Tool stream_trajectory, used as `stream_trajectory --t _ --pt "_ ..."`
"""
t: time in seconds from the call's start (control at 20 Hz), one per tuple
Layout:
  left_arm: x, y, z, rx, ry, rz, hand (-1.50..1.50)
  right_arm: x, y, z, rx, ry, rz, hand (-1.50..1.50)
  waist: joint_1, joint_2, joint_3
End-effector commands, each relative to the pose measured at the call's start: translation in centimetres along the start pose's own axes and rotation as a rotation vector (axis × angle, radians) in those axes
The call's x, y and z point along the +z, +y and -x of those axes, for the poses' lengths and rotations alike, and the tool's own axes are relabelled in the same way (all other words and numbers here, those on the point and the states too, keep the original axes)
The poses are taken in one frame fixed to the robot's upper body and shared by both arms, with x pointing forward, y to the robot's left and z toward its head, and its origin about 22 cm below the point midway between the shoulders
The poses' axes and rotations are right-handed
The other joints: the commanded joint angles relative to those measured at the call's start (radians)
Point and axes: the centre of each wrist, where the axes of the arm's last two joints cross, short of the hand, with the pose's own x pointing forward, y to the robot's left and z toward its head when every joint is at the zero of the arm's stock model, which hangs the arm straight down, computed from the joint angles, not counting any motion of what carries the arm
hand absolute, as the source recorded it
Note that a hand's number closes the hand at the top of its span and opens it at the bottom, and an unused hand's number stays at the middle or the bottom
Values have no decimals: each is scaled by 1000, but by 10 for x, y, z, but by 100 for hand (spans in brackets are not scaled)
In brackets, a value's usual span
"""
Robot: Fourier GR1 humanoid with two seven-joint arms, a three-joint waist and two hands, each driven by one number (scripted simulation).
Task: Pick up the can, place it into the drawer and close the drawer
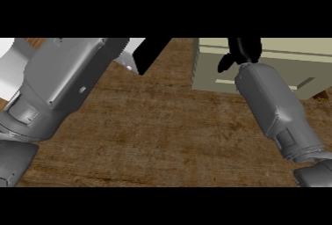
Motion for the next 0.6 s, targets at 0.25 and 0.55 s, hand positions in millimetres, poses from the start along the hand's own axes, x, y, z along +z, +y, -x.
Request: stream_trajectory --t 0.25,0.55 --pt "8 19 10 -1 12 16 -150 -42 -37 -28 -160 -23 92 -150 21 -3 -2" --pt "13 46 26 -15 5 -4 -150 -38 -34 -14 -216 -44 122 -150 12 -1 -2"
